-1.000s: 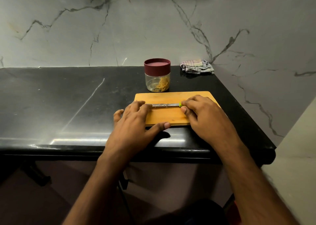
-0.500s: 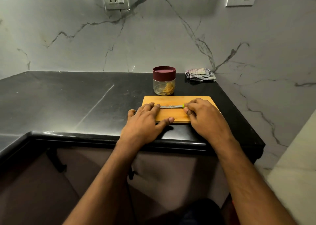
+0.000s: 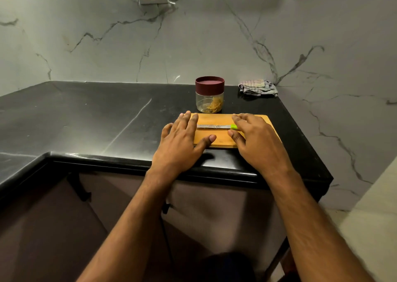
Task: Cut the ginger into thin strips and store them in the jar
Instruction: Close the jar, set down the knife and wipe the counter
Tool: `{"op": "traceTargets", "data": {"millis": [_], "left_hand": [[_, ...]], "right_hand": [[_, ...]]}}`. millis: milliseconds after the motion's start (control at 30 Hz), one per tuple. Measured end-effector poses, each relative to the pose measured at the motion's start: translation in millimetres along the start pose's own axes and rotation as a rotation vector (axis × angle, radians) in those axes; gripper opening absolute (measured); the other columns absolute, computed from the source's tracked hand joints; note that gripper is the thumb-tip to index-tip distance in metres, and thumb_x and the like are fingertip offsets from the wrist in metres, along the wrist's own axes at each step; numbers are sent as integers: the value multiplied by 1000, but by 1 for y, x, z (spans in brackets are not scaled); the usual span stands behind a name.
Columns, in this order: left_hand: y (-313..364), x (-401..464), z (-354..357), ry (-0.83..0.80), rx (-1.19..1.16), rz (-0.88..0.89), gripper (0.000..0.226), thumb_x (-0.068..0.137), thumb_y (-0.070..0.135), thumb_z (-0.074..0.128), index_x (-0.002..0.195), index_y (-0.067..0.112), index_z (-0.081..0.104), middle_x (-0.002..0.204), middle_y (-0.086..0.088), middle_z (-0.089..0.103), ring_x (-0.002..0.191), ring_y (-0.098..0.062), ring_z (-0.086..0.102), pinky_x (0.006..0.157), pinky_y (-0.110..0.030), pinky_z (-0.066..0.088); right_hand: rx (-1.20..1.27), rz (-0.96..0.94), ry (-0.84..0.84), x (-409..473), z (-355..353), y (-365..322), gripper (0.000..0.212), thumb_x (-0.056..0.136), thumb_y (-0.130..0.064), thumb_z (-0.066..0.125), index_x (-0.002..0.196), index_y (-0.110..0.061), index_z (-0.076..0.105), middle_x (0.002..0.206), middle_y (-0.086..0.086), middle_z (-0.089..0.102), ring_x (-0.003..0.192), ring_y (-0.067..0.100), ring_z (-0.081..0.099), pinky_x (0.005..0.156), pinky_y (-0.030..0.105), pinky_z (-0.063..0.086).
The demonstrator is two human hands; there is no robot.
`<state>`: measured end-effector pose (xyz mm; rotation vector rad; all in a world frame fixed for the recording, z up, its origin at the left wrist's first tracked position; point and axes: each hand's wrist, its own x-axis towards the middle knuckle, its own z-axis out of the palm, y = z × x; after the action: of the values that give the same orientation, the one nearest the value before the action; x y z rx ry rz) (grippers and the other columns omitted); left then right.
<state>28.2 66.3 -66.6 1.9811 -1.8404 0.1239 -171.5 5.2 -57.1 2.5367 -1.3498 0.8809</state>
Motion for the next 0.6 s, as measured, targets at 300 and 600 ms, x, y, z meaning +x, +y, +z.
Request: {"op": "traceTargets", "data": {"millis": [300,600], "left_hand": [[7,7,10,25,-126,-26,89,91,76,19,160,27,-7,167,8,-14,149,-2,-21,116,-22,-12],[20,29,-29,-12,-91,-121,80,99,67,21,160,17,14,168,-2,5,154,-11,-5,124,-31,3]], "right_hand": [[-68,79,-168,3,5,4,70,95,-64,19,153,-24,16,156,9,19,143,26,18,115,47,15],[103,248,-226,43,-26,-10,63,98,-59,31,146,-19,35,149,6,36,137,21,33,110,48,26]]}}
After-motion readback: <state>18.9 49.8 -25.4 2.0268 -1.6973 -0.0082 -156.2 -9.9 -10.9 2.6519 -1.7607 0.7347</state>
